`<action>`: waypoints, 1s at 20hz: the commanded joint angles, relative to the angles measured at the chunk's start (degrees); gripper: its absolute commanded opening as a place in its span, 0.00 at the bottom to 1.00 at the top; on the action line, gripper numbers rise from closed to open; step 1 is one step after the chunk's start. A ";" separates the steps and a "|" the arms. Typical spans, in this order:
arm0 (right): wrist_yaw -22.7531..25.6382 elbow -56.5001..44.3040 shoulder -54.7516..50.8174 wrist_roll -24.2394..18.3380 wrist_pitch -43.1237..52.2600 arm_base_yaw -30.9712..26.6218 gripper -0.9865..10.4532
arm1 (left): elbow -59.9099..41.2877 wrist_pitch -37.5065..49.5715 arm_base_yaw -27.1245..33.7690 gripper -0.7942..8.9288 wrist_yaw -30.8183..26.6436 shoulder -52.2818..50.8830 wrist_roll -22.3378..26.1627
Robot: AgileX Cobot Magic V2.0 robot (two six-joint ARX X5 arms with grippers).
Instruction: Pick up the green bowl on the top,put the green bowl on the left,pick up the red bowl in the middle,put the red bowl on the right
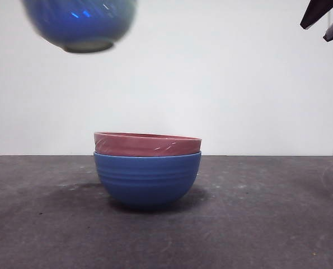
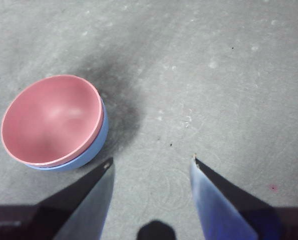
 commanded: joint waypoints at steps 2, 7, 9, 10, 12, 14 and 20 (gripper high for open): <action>0.04 0.15 -0.04 -0.28 0.11 0.13 0.30 | -9.68 1.90 0.39 0.07 -3.41 -6.88 -6.19; 0.02 0.15 -0.04 -0.24 0.15 0.13 0.30 | -29.44 10.47 0.39 0.07 -3.78 -12.15 -13.18; 0.04 0.15 -0.04 0.13 0.15 0.13 0.30 | -35.47 15.63 0.39 0.07 -3.78 -11.58 -14.36; 0.02 0.15 -0.04 0.17 0.15 0.13 0.30 | -38.58 18.93 0.39 0.07 -3.89 -11.04 -15.67; 0.02 0.15 -0.04 0.17 0.15 0.13 0.30 | -43.23 24.33 0.48 0.07 -4.28 -10.23 -16.68; 0.02 0.15 -0.02 0.37 0.17 0.13 0.30 | -47.47 30.95 0.63 0.07 -4.70 -10.12 -16.68; -0.11 0.15 -0.02 0.77 0.37 0.15 0.30 | -52.41 35.47 0.63 0.07 -5.05 -9.25 -16.68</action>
